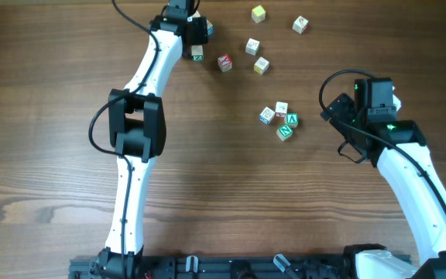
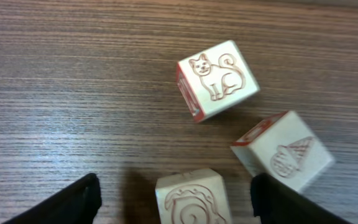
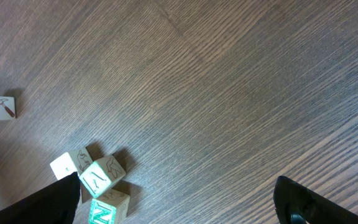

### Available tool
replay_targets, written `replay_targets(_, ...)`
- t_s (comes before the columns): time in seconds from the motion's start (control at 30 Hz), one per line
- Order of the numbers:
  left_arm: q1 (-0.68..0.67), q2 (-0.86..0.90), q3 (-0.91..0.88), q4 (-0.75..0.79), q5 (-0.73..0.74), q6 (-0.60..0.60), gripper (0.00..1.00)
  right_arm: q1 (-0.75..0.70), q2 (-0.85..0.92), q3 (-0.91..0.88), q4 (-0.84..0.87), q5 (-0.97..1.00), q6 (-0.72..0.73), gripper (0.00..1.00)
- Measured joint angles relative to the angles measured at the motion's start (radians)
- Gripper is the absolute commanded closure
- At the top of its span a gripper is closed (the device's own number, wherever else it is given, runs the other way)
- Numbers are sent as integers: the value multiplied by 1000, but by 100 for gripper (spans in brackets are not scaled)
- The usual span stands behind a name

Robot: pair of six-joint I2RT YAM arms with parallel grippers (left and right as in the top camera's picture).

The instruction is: Form a circle

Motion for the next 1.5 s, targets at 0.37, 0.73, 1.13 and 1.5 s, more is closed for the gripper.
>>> replay_targets(0.37, -1, 4, 0, 8, 1, 10, 45, 0, 1, 0, 1, 0, 0, 0)
replay_targets(0.73, -6, 3, 1, -3, 1, 10, 31, 0, 1, 0, 1, 0, 0, 0)
replay_targets(1.13, -9, 3, 0, 49, 5, 21, 38, 0, 19, 0, 3, 0, 0, 0)
replay_targets(1.5, -15, 3, 0, 16, 12, 32, 64, 0, 29, 0, 5, 0, 0, 0)
